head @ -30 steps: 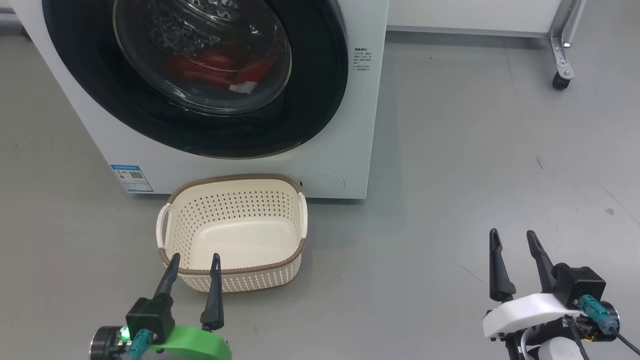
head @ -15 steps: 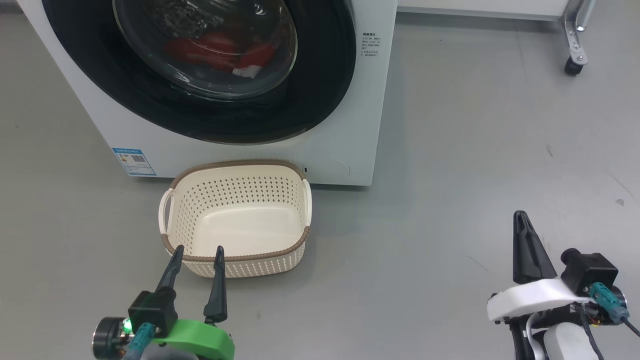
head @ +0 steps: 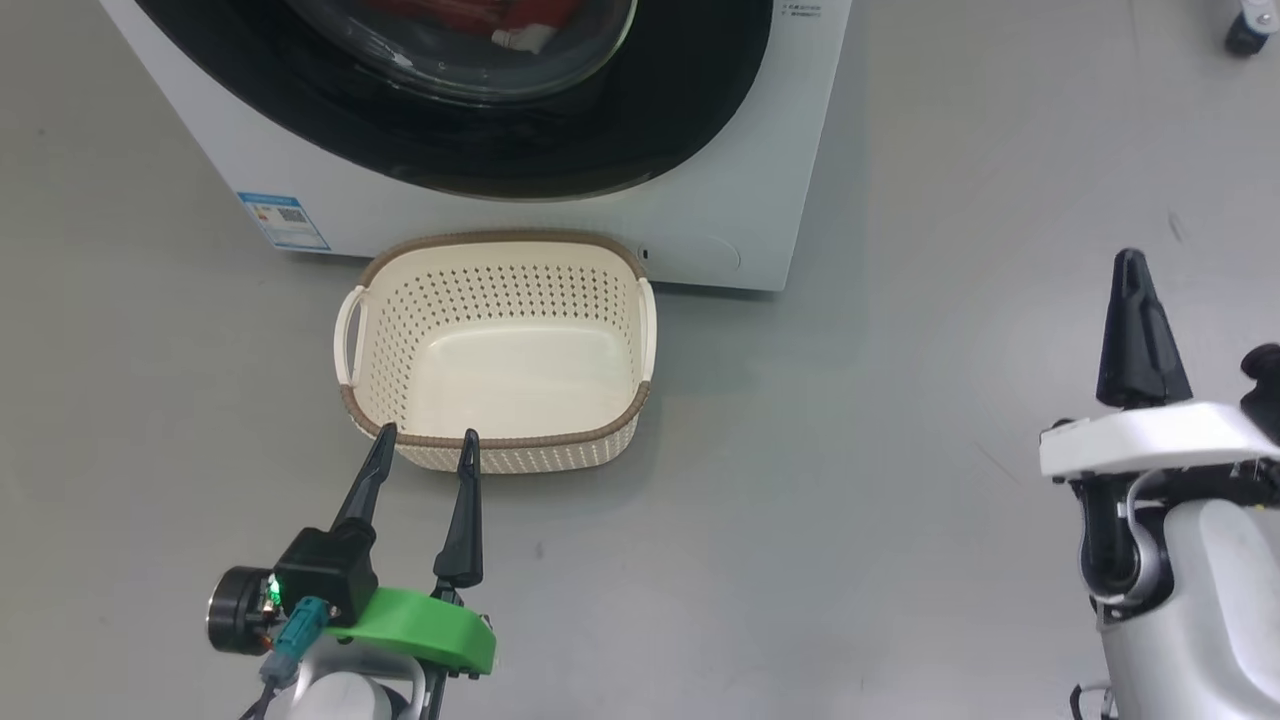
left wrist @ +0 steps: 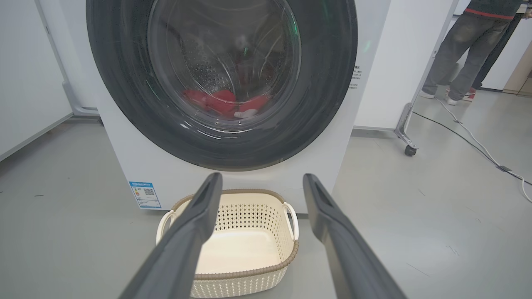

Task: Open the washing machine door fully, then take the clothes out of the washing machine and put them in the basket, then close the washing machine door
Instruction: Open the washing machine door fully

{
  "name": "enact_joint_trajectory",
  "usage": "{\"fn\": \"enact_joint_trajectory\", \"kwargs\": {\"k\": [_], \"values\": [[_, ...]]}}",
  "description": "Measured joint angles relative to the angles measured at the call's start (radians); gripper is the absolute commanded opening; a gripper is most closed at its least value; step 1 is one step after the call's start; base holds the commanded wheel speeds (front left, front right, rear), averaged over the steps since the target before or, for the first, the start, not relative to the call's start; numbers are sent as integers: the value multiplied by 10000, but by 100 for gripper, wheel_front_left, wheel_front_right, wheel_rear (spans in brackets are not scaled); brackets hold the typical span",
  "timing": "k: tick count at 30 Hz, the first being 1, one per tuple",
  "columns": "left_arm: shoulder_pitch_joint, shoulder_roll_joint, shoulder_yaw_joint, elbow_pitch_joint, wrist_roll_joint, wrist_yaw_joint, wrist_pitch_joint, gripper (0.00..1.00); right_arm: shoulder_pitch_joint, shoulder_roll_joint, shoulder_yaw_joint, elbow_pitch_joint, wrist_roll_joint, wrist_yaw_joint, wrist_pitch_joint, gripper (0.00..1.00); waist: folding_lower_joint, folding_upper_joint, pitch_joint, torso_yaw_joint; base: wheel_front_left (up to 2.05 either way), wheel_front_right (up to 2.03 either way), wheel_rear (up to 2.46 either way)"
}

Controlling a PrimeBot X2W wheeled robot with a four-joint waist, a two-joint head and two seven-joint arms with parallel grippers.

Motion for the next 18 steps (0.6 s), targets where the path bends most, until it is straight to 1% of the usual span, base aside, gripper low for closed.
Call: {"fn": "enact_joint_trajectory", "kwargs": {"k": [3, 7, 11, 18], "values": [[-154, 2, -77, -105, -56, 13, 0, 100, -668, -86, 4, -127, 596, 84, 548, 0, 0, 0, 339, 159, 0, 0, 0], [-484, 0, -276, -270, -169, 63, 0, 100, -1592, -73, -25, -209, 1689, 88, 1492, 0, 0, 0, 828, 373, 0, 0, 0], [-909, -2, -541, -431, -328, 63, 0, 100, -2449, -184, -322, -259, 2688, 86, 2493, 0, 0, 0, 1341, 611, 0, 0, 0], [-1324, -4, -771, -631, -654, 67, 0, 100, -4239, -441, -675, -339, 3950, 82, 4042, 0, 0, 0, 2229, 1072, 0, 0, 0]]}}
